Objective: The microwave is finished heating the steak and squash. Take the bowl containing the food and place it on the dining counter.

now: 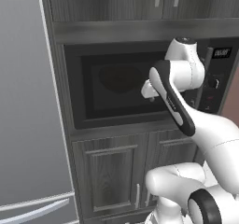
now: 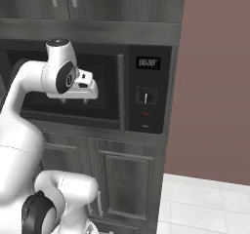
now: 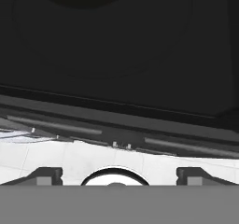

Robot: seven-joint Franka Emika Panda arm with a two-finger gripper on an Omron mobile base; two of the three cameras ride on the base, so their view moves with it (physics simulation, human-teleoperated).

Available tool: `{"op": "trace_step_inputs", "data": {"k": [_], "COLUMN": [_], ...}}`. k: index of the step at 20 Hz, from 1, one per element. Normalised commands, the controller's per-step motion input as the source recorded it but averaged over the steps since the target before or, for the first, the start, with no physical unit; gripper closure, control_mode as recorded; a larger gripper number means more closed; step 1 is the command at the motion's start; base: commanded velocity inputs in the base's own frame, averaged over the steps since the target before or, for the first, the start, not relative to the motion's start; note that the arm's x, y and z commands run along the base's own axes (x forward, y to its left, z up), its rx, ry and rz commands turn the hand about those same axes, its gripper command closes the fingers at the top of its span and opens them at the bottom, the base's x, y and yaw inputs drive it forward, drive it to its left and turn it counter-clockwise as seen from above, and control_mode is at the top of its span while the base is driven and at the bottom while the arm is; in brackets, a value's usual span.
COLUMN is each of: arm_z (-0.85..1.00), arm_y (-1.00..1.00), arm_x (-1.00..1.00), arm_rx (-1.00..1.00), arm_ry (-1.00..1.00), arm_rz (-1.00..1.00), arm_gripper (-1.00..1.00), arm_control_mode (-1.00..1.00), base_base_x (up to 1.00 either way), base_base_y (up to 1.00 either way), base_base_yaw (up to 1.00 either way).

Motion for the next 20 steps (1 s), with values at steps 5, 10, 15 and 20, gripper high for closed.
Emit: {"op": "trace_step_inputs", "data": {"k": [5, 10, 15, 20], "arm_z": [0.00, 0.00, 0.00, 0.00], "arm_y": [0.00, -0.03, 0.00, 0.00], "arm_x": [0.00, -0.15, 0.00, 0.00], "arm_rx": [0.00, 0.00, 0.00, 0.00], "arm_ry": [0.00, 0.00, 0.00, 0.00], "arm_rz": [0.00, 0.00, 0.00, 0.00], "arm_gripper": [-1.00, -1.00, -1.00, -1.00], "arm_control_mode": [-1.00, 1.00, 1.00, 1.00], "base_base_x": [0.00, -0.31, -0.47, -0.39], "base_base_y": [0.00, -0.16, -0.34, -0.45], "base_base_yaw": [0.00, 0.00, 0.00, 0.00]}}
